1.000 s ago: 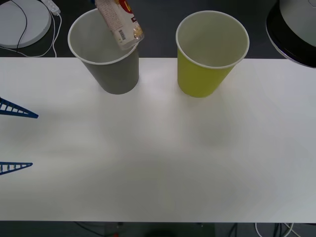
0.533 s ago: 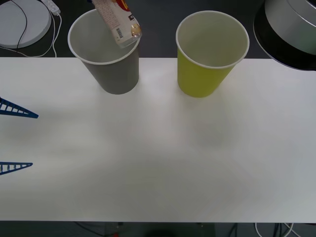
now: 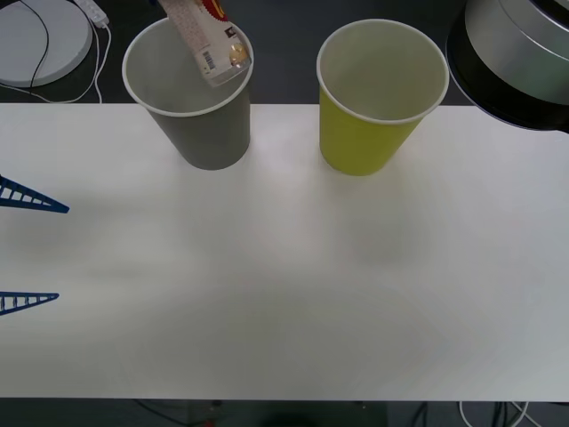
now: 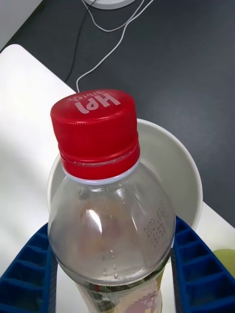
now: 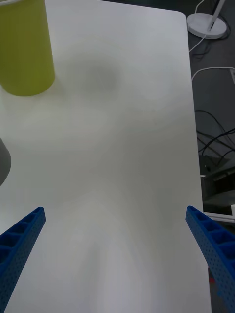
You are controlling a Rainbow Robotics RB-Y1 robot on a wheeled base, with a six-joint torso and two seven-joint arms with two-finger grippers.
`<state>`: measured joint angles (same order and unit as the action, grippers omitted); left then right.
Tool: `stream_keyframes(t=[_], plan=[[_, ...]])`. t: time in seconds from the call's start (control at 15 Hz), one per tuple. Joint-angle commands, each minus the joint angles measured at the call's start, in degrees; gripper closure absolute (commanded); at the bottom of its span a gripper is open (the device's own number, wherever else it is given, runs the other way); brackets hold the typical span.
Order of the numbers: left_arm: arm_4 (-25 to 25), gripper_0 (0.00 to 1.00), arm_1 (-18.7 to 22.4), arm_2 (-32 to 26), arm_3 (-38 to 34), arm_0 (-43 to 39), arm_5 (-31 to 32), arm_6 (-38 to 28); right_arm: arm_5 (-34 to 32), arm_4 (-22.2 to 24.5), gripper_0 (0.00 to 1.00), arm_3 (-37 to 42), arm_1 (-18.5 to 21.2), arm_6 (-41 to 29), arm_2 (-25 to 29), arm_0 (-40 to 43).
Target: Put the can into the green bin and the plastic bottle into the gray bin
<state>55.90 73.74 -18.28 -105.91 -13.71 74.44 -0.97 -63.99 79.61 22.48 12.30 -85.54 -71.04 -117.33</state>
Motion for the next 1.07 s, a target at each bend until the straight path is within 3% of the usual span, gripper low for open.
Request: stream_keyframes(t=[0.07, 0.8, 1.07], plan=[[0.0, 0.00, 0.0, 0.0, 0.0, 0.0, 0.0, 0.0, 1.1, -0.1, 0.00, -0.1, 0.0, 0.4, 0.0, 0.1], [0.0, 0.00, 0.0, 0.0, 0.0, 0.0, 0.0, 0.0, 1.7, -0.4, 0.00, -0.1, 0.3, 0.9, 0.0, 0.3], [0.0, 0.00, 0.0, 0.0, 0.0, 0.0, 0.0, 0.0, 1.7, -1.6, 0.00, 2.5, 4.0, 4.0, 1.6, 2.5]])
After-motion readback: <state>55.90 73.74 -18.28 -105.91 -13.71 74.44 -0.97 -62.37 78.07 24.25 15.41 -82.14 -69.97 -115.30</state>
